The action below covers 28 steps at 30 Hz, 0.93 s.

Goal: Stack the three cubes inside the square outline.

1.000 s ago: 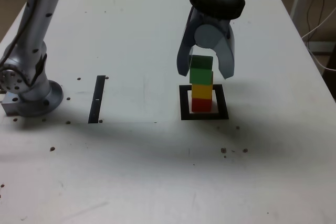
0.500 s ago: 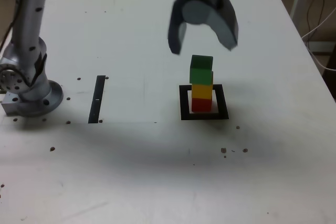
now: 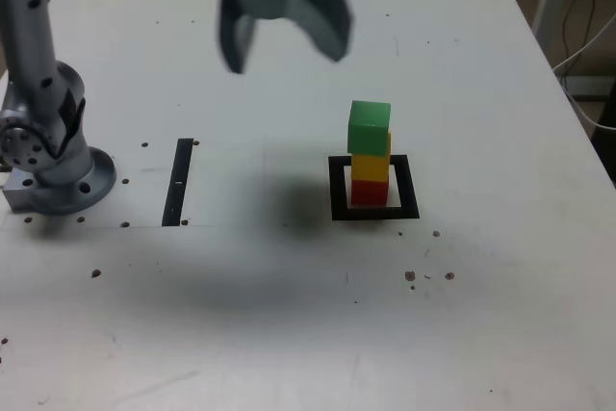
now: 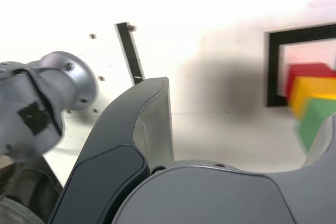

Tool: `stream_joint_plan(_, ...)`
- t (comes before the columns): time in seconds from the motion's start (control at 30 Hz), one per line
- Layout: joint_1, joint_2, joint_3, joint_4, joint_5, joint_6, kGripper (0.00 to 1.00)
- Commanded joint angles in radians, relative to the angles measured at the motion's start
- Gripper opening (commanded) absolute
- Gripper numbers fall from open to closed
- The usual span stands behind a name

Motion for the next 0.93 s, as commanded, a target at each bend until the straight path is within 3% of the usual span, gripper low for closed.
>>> stream_joint_plan(0.0,0.003,-0.020,0.048,-0.016,0.006,-0.009,0.99)
stream_joint_plan(0.47,0.017,-0.143,0.451,-0.237,-0.032,-0.082,1.00)
stream_joint_plan(0.9,0.020,-0.169,0.659,-0.439,-0.080,-0.102,1.00)
